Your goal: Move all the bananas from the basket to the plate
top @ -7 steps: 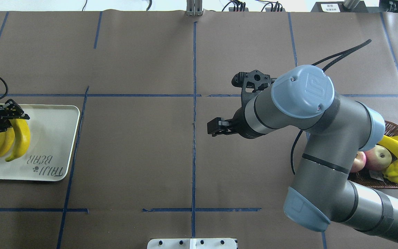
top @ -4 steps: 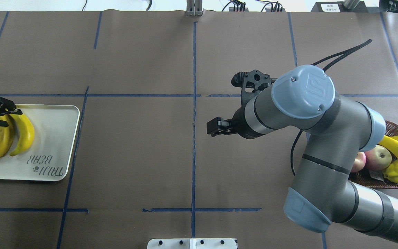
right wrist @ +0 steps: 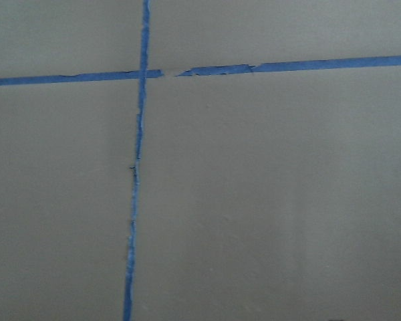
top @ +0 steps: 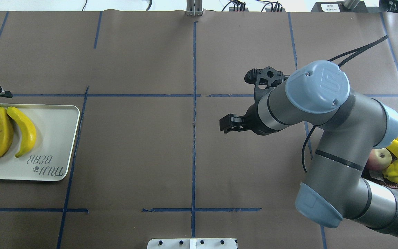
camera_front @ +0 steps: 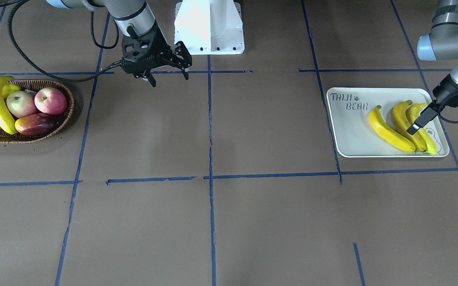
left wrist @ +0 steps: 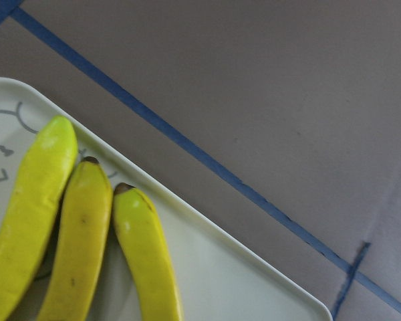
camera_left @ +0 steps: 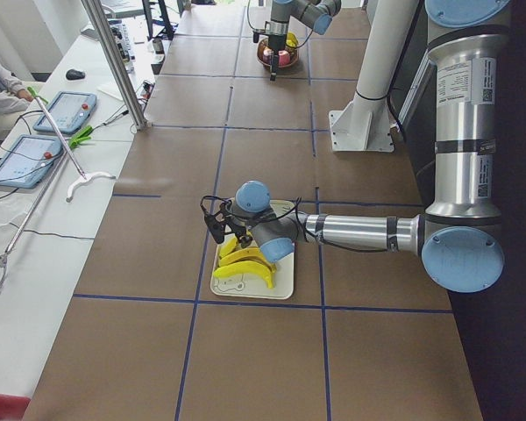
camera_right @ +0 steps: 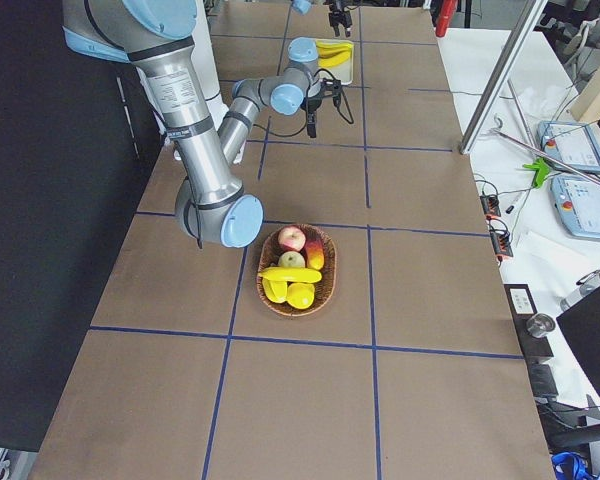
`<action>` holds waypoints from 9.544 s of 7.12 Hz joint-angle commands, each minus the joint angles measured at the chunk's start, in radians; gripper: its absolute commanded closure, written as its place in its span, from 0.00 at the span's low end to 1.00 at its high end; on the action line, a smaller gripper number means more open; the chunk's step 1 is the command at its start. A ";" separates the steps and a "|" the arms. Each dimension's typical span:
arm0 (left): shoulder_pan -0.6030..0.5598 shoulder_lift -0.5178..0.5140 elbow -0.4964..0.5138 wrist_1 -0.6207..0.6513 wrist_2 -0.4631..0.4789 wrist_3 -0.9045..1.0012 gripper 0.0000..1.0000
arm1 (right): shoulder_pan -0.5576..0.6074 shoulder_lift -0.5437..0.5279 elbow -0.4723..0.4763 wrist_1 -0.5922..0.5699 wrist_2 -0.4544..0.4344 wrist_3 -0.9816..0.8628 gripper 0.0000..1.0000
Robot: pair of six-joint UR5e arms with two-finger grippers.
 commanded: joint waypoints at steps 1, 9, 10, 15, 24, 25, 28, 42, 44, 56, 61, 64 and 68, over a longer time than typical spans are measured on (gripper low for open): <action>0.096 -0.005 -0.112 0.000 -0.006 0.000 0.00 | 0.028 -0.098 0.085 -0.105 -0.002 -0.171 0.00; 0.292 -0.103 -0.230 0.328 0.006 0.236 0.00 | 0.320 -0.564 0.303 -0.094 0.162 -0.735 0.00; 0.298 -0.106 -0.279 0.435 0.032 0.300 0.00 | 0.331 -0.582 0.300 -0.094 0.164 -0.762 0.00; 0.457 -0.319 -0.375 0.902 0.282 0.344 0.00 | 0.456 -0.843 -0.013 0.609 0.340 -0.766 0.00; 0.457 -0.320 -0.375 0.904 0.282 0.336 0.00 | 0.454 -0.848 -0.254 0.843 0.349 -0.527 0.09; 0.457 -0.318 -0.375 0.904 0.282 0.336 0.00 | 0.437 -0.848 -0.254 0.843 0.349 -0.525 0.15; 0.457 -0.317 -0.376 0.902 0.282 0.336 0.00 | 0.415 -0.849 -0.254 0.844 0.363 -0.528 0.54; 0.494 -0.473 -0.441 0.824 0.276 -0.040 0.00 | 0.109 -0.232 -0.209 0.877 0.161 0.024 1.00; 0.503 -0.497 -0.442 0.823 0.274 -0.096 0.00 | 0.000 -0.141 -0.226 0.880 -0.001 0.089 1.00; 0.571 -0.626 -0.281 0.633 0.400 -0.402 0.01 | -0.209 -0.006 -0.219 0.890 -0.235 0.184 0.99; 0.603 -0.656 -0.247 0.631 0.449 -0.474 0.20 | -0.234 0.007 -0.220 0.890 -0.264 0.182 0.98; 0.612 -0.654 -0.246 0.632 0.463 -0.475 0.27 | -0.234 0.007 -0.220 0.890 -0.264 0.182 0.98; 0.623 -0.645 -0.247 0.633 0.503 -0.474 0.34 | -0.234 0.007 -0.222 0.890 -0.264 0.182 0.98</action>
